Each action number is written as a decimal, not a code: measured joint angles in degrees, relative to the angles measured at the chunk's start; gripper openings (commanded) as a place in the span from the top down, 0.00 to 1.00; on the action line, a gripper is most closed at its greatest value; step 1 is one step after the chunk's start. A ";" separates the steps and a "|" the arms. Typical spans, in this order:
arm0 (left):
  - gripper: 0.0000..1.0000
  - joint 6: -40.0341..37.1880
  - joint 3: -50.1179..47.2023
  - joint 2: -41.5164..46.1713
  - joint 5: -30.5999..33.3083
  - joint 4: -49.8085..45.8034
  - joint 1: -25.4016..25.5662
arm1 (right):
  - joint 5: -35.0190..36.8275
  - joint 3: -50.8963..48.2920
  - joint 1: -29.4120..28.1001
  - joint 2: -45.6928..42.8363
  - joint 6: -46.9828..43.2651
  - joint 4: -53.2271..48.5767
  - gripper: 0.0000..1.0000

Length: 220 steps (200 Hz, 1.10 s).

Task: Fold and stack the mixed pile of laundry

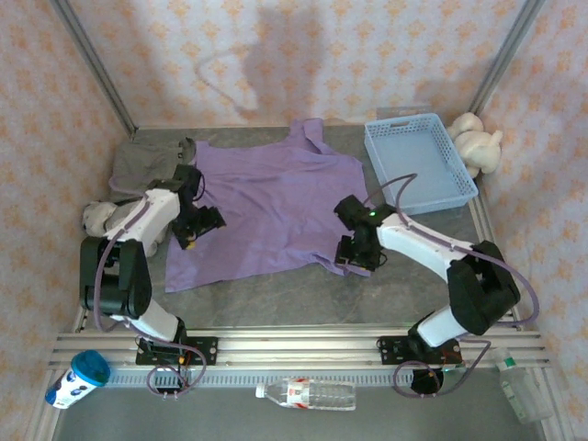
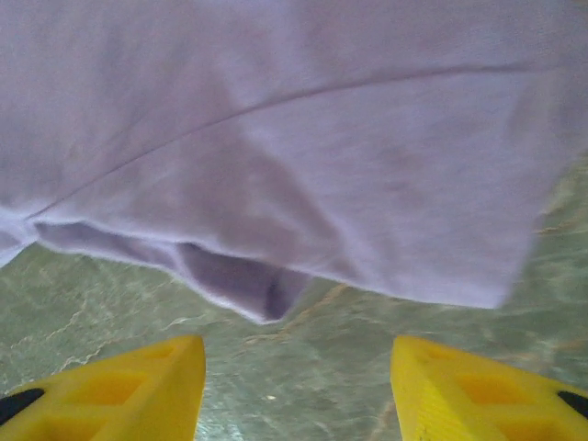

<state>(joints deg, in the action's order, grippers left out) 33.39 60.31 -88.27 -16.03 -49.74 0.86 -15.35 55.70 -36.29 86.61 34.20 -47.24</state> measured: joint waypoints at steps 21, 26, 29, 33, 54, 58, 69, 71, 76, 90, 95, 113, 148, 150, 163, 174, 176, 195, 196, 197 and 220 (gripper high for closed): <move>0.18 0.66 -4.59 3.54 0.48 0.52 -1.86 | 0.33 0.33 -2.62 3.78 0.90 2.45 0.52; 0.18 0.83 -5.29 4.17 0.63 0.68 -2.25 | 0.68 0.55 -2.78 4.92 1.03 2.82 0.55; 0.18 0.83 -5.66 4.48 0.81 0.76 -2.47 | 0.87 0.61 -2.80 5.46 1.07 3.04 0.57; 0.18 0.94 -6.03 4.81 0.98 0.94 -2.62 | 1.11 0.76 -2.78 6.25 1.20 3.28 0.60; 0.18 1.27 -7.61 5.51 1.73 1.86 -3.17 | 2.16 1.88 -2.78 9.46 1.22 3.78 0.81; 0.18 1.31 -7.93 5.53 1.88 2.12 -3.17 | 2.27 2.10 -2.78 9.97 0.63 3.89 0.85; 0.18 1.57 -8.70 5.51 1.99 2.82 -3.19 | 2.16 2.38 -2.78 10.69 0.87 4.39 0.97; 0.18 1.73 -8.85 5.53 2.01 2.93 -3.19 | 2.25 2.38 -2.80 10.71 0.55 4.46 0.99; 0.18 1.88 -9.18 5.53 2.12 3.26 -3.17 | 2.12 2.38 -2.80 10.71 0.74 4.52 1.00; 0.18 2.62 -10.12 5.55 2.38 4.07 -3.19 | 2.03 2.38 -2.84 10.60 0.90 4.50 1.00; 0.18 2.82 -10.38 5.55 2.58 4.33 -3.19 | 2.01 2.38 -2.91 10.47 0.98 4.44 1.00; 0.18 3.26 -10.95 5.62 3.04 4.90 -3.23 | 1.88 2.14 -3.54 8.00 1.84 3.54 1.00; 0.18 4.11 -10.99 5.51 3.50 6.64 -3.23 | -2.01 2.10 -6.84 -1.53 4.94 -0.15 1.00; 0.18 4.15 -10.99 5.49 3.52 6.78 -3.23 | -2.56 2.16 -7.13 -1.88 5.07 -0.35 1.00; 0.18 4.28 -10.99 5.09 3.69 7.48 -3.23 | -5.84 2.86 -9.22 -2.51 5.90 -2.03 0.96; 0.18 4.33 -11.02 4.50 3.93 8.00 -3.23 | -9.40 3.50 -10.99 -1.77 6.29 -2.95 0.88; 0.18 4.33 -11.04 4.39 4.00 8.09 -3.23 | -10.01 3.56 -11.26 -1.62 6.34 -3.08 0.85; 0.18 4.35 -11.43 3.48 4.22 8.79 -3.23 | -15.56 3.80 -12.55 -0.13 6.23 -3.32 0.56; 0.18 4.35 -11.45 3.43 4.28 8.79 -3.23 | -15.74 3.80 -12.57 -0.09 6.27 -3.30 0.55; 0.18 4.35 -11.47 3.41 4.28 8.81 -3.23 | -15.82 3.80 -12.57 -0.04 6.27 -3.32 0.55; 0.18 4.33 -12.09 3.30 4.31 9.05 -3.23 | -15.10 4.59 -10.95 0.46 5.49 -4.92 0.52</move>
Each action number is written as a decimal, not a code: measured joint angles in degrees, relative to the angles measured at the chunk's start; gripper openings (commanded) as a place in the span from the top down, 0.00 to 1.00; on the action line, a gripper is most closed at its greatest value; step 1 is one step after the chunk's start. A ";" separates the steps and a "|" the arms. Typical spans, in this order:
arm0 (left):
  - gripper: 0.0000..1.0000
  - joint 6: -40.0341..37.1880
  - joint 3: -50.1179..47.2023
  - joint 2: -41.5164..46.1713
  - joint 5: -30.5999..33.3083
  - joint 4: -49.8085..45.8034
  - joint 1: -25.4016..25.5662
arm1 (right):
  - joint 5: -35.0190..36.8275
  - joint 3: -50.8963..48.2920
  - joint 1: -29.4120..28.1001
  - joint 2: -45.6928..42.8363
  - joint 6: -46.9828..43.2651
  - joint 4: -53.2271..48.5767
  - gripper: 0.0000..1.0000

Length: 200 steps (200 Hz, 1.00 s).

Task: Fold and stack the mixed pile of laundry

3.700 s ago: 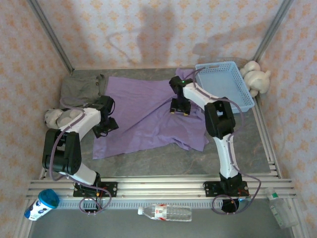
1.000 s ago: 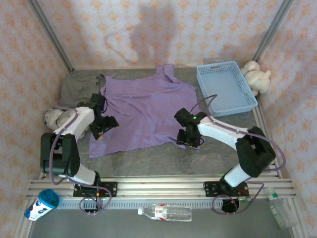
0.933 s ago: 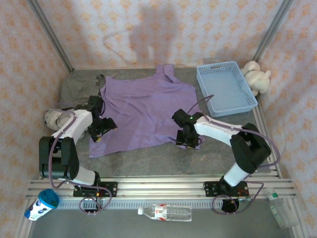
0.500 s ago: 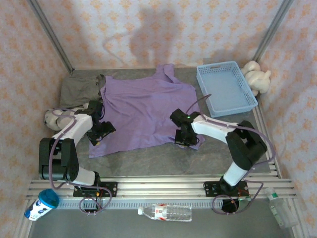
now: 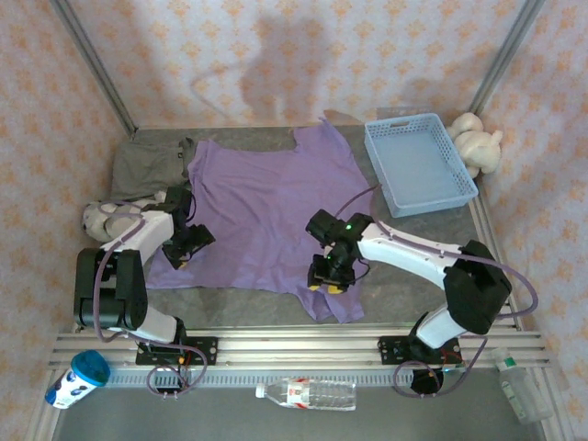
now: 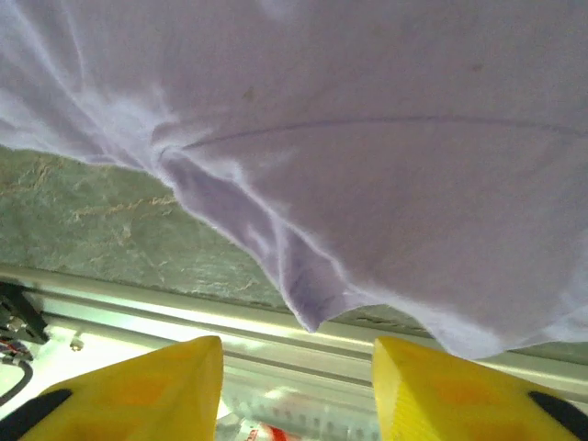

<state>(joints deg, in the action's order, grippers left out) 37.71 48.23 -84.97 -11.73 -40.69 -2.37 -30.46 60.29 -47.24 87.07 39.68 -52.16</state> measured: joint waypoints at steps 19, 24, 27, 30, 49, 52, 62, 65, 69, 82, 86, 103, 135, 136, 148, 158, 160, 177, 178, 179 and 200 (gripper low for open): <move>0.18 -0.02 -0.76 0.17 0.04 0.07 0.00 | 4.07 0.72 2.36 0.00 -0.66 -1.20 0.52; 0.18 -0.02 -1.01 0.20 0.07 0.07 0.00 | 5.53 0.70 2.97 0.00 -0.81 -1.33 0.52; 0.18 -0.02 -1.16 0.24 0.11 0.04 0.00 | 6.34 0.70 3.30 0.02 -0.98 -1.40 0.52; 0.18 -0.04 -1.31 0.28 0.17 0.04 0.00 | 7.04 0.70 3.58 0.09 -1.01 -1.44 0.52; 0.18 -0.04 -1.97 0.37 0.22 0.00 0.00 | 11.47 0.70 5.35 1.51 -1.88 -0.94 0.54; 0.18 -0.04 -1.97 0.37 0.22 0.00 0.00 | 12.11 0.70 5.60 1.88 -2.01 -0.68 0.54; 0.18 -0.04 -1.99 0.37 0.28 0.02 0.00 | 14.19 0.70 6.51 3.65 -2.51 0.09 0.55; 0.18 -0.04 -1.99 0.37 0.33 0.04 0.00 | 14.95 0.70 6.84 4.35 -2.49 0.44 0.55; 0.18 -0.04 -1.99 0.37 0.48 0.04 0.00 | 15.82 0.70 7.23 5.18 -2.69 0.70 0.55; 0.18 0.04 -2.01 0.37 1.20 0.04 0.00 | 18.97 0.94 8.79 8.39 -2.95 1.20 0.54; 0.18 0.07 -2.03 0.37 1.51 0.04 0.00 | 19.82 1.09 9.16 9.22 -2.97 1.22 0.54; 0.18 0.42 -2.60 0.37 2.29 0.42 -0.04 | 22.93 1.33 11.50 12.22 -3.63 2.05 0.54; 0.18 0.96 -4.26 -0.81 3.76 0.94 -0.04 | 23.41 2.03 16.39 14.75 -5.18 5.20 0.55; 0.18 1.01 -4.24 -0.98 3.76 0.96 -0.04 | 23.41 2.19 16.61 14.88 -5.31 5.25 0.55; 0.18 1.01 -3.54 -1.97 3.82 0.98 -0.02 | 23.32 4.46 18.71 16.90 -6.29 5.77 0.55; 0.18 0.96 -2.84 -2.89 3.80 0.79 -0.02 | 23.08 7.13 20.44 18.95 -7.34 5.90 0.55; 0.18 0.96 -2.73 -3.02 3.80 0.74 -0.02 | 23.15 7.74 20.76 19.37 -7.48 6.05 0.55; 0.18 0.74 -1.55 -4.13 3.89 0.66 -0.02 | 22.95 13.25 23.78 23.17 -9.94 6.93 0.55; 0.18 0.72 -1.51 -4.15 3.89 0.63 -0.02 | 22.95 13.51 23.89 23.32 -9.99 6.95 0.54; 0.18 0.70 -1.46 -4.17 3.89 0.63 -0.02 | 22.97 13.99 24.09 23.61 -10.03 7.06 0.54; 0.18 -0.13 -0.63 -4.76 3.87 0.44 -0.02 | 22.97 20.44 26.80 27.76 -13.03 7.63 0.52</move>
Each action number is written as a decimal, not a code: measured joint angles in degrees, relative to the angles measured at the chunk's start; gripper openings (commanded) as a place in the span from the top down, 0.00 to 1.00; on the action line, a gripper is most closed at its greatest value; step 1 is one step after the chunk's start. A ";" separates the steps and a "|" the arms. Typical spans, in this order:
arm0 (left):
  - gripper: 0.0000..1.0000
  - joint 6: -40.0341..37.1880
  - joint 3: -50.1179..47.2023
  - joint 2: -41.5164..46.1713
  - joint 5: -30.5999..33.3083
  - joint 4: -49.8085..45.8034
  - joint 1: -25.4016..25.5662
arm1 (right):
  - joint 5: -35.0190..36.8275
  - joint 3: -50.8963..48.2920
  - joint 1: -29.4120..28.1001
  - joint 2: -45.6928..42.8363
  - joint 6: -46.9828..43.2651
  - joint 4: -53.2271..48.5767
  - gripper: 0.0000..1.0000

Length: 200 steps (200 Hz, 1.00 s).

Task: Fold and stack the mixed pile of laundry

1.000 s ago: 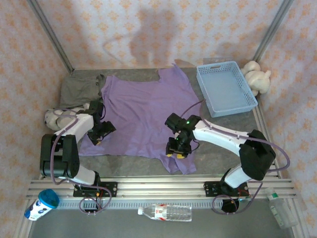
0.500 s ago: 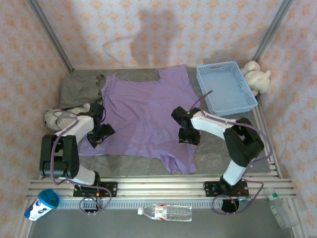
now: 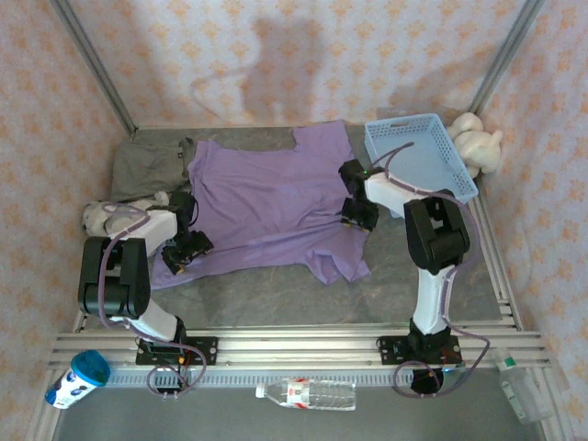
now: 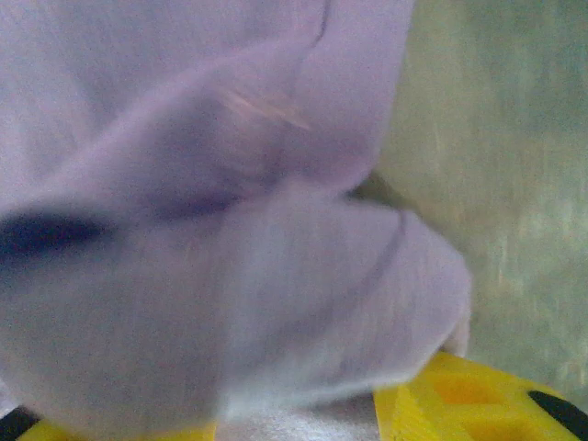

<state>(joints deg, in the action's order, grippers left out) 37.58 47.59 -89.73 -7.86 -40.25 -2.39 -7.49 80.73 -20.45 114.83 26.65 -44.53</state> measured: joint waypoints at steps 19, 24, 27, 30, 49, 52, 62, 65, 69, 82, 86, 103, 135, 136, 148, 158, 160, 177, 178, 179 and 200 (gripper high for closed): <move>0.18 -0.59 0.59 -0.11 -0.11 -0.04 -0.02 | 0.33 2.10 1.14 0.94 -2.36 0.00 0.48; 0.18 -0.74 0.70 -0.11 -0.20 -0.17 -0.02 | 0.48 2.08 1.31 0.63 -2.64 -0.20 0.48; 0.18 -0.83 0.79 -0.09 -0.22 -0.26 -0.02 | 0.48 2.01 1.38 0.44 -2.95 -0.39 0.48; 0.18 -0.98 0.87 -0.07 -0.24 -0.39 -0.02 | 0.50 1.84 1.44 0.07 -2.99 -0.44 0.47; 0.18 -1.46 1.84 0.76 -0.61 -1.75 -0.02 | 0.42 -1.75 1.53 -5.29 -3.78 -1.11 0.48; 0.18 -1.46 2.05 0.98 -0.68 -2.01 -0.02 | 0.26 -2.60 1.53 -6.51 -3.80 -1.18 0.48; 0.17 -1.62 2.95 2.62 -0.74 -2.95 -0.02 | 0.04 -6.01 1.49 -11.80 -3.74 -1.88 0.50; 0.17 -1.62 3.15 2.99 -0.81 -3.17 -0.02 | -0.22 -7.02 1.49 -13.25 -3.72 -1.99 0.51; 0.17 -1.62 3.61 3.96 -0.83 -3.54 -0.02 | -0.26 -8.24 1.49 -15.28 -3.58 -2.27 0.52; 0.17 -1.64 4.87 6.75 -0.85 -4.33 -0.02 | -1.40 -13.07 1.49 -22.05 -3.02 -2.84 0.58; 0.17 -1.64 5.16 7.45 -0.87 -4.50 -0.02 | -1.64 -14.34 1.49 -23.58 -2.54 -2.99 0.59; 0.16 -1.64 5.73 10.23 -1.11 -5.18 -0.44 | -3.50 -20.28 1.40 -28.50 -1.05 -3.02 0.61; 0.16 -1.64 4.22 11.10 -2.69 -5.75 -4.09 | -6.75 -29.73 -1.07 -29.81 2.54 -2.58 0.61; 0.16 -1.64 4.13 11.10 -2.78 -5.77 -4.24 | -6.84 -29.86 -1.18 -29.81 2.64 -2.56 0.62; 0.16 -1.64 2.29 11.13 -3.91 -5.77 -6.45 | -7.45 -31.50 -2.75 -29.81 3.82 -2.25 0.61; 0.16 -1.64 0.85 11.13 -4.50 -5.81 -8.15 | -7.85 -32.33 -3.85 -29.70 4.72 -1.42 0.62; 0.16 -1.66 0.55 11.13 -4.70 -5.81 -8.52 | -7.93 -32.44 -4.02 -29.70 4.90 -1.27 0.62; 0.16 -1.70 -0.83 11.23 -5.53 -5.92 -10.71 | -7.91 -32.79 -4.42 -28.61 6.03 0.50 0.63; 0.16 -1.70 -0.85 11.23 -5.53 -5.92 -10.78 | -7.91 -32.79 -4.42 -28.57 6.08 0.55 0.63; 0.16 -1.70 -0.90 11.26 -5.60 -5.92 -10.93 | -7.89 -32.79 -4.42 -28.41 6.21 0.74 0.63; 0.16 -2.10 -1.20 11.61 -6.47 -6.01 -12.17 | -7.08 -32.79 -4.37 -26.18 6.82 2.86 0.68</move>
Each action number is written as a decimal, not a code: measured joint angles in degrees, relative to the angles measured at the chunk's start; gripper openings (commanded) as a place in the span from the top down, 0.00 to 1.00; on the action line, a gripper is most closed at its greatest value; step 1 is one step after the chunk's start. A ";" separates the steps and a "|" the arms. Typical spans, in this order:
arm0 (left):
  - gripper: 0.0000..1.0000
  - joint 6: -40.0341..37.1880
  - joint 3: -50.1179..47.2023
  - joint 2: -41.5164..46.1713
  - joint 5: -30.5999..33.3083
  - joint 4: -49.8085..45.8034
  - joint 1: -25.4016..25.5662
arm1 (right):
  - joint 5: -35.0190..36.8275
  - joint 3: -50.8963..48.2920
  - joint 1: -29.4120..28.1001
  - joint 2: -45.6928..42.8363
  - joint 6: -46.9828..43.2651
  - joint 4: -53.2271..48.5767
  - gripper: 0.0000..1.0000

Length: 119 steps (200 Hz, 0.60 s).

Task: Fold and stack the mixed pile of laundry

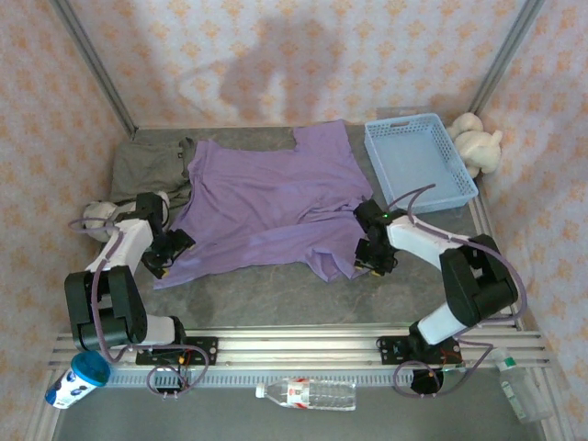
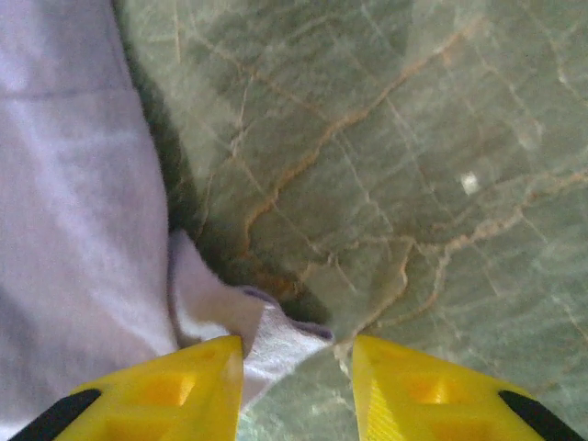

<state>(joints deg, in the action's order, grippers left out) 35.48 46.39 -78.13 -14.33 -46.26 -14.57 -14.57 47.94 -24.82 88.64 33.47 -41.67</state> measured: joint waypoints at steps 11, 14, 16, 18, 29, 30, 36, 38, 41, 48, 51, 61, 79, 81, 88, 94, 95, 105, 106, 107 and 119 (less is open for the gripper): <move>0.16 -0.04 0.00 0.20 -0.26 0.00 -0.31 | 0.48 0.37 0.00 0.92 0.15 0.00 0.74; 0.16 -0.04 0.00 0.28 -0.28 0.00 -0.44 | 0.61 0.57 0.00 1.01 0.24 -0.22 0.76; 0.16 -0.02 0.00 0.33 -0.28 0.00 -0.50 | 0.68 0.61 0.00 1.11 -0.04 -0.07 0.78; 0.16 -0.04 0.00 0.39 -0.31 0.00 -0.48 | 0.76 0.74 0.00 1.20 0.31 -0.15 0.79; 0.16 -0.04 0.00 0.66 -0.31 0.00 -0.50 | 1.07 1.36 0.00 1.92 0.00 -0.39 0.89; 0.16 -0.04 0.00 0.68 -0.31 0.00 -0.50 | 1.18 1.44 0.00 2.01 0.22 -0.50 0.90; 0.16 -0.04 0.00 0.81 -0.31 -0.02 -0.50 | 1.33 1.86 -0.02 2.36 0.15 -0.74 0.94; 0.16 -0.04 0.00 0.87 -0.31 -0.02 -0.50 | 1.46 2.01 -0.02 2.47 0.55 -1.01 0.96; 0.16 -0.04 -0.02 0.90 -0.31 -0.02 -0.50 | 1.46 2.16 0.00 2.58 0.28 -1.18 0.98; 0.16 -0.04 -0.11 1.11 -0.31 0.00 -0.50 | 1.51 2.45 0.00 2.58 0.44 -1.68 1.00; 0.16 -0.04 -0.17 1.20 -0.31 0.00 -0.50 | 1.60 2.45 0.00 2.49 0.79 -1.70 1.00; 0.17 -0.04 -0.63 1.77 -0.28 0.00 -0.50 | 1.68 2.40 0.00 2.16 1.07 -1.81 1.00; 0.17 -0.04 -1.99 3.43 -0.31 -0.44 -0.50 | 1.66 1.18 0.00 -0.94 1.92 -2.80 1.00; 0.17 -0.04 -2.19 3.67 -0.28 -0.55 -0.50 | 1.53 0.96 0.00 -1.60 2.05 -3.10 1.00; 0.17 -0.04 -2.73 4.48 -0.28 -0.79 -0.50 | 1.27 0.20 0.00 -4.20 2.73 -4.37 1.00; 0.18 -0.04 -3.28 5.29 -0.26 -0.96 -0.50 | 0.98 -0.44 0.00 -6.88 3.34 -5.60 1.00; 0.18 -0.04 -3.34 5.38 -0.26 -0.98 -0.50 | 0.92 -0.48 0.00 -7.21 3.45 -5.75 1.00; 0.19 0.00 -4.26 6.78 -0.26 -1.20 -0.50 | 0.02 -1.22 0.00 -11.63 4.83 -7.50 1.00; 0.19 0.00 -4.33 6.86 -0.26 -1.20 -0.50 | -0.13 -1.33 0.00 -12.20 4.94 -7.67 1.00; 0.19 0.00 -4.39 6.95 -0.26 -1.22 -0.50 | -0.22 -1.38 0.00 -12.46 4.96 -7.76 1.00; 0.21 0.17 -5.40 8.28 -0.24 -1.36 -0.48 | -1.42 -2.36 0.00 -16.74 6.67 -8.96 1.00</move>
<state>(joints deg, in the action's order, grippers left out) 35.66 40.99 -69.84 -14.57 -47.62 -15.05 -15.99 45.58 -24.82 71.90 40.14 -50.63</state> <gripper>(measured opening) 0.804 0.048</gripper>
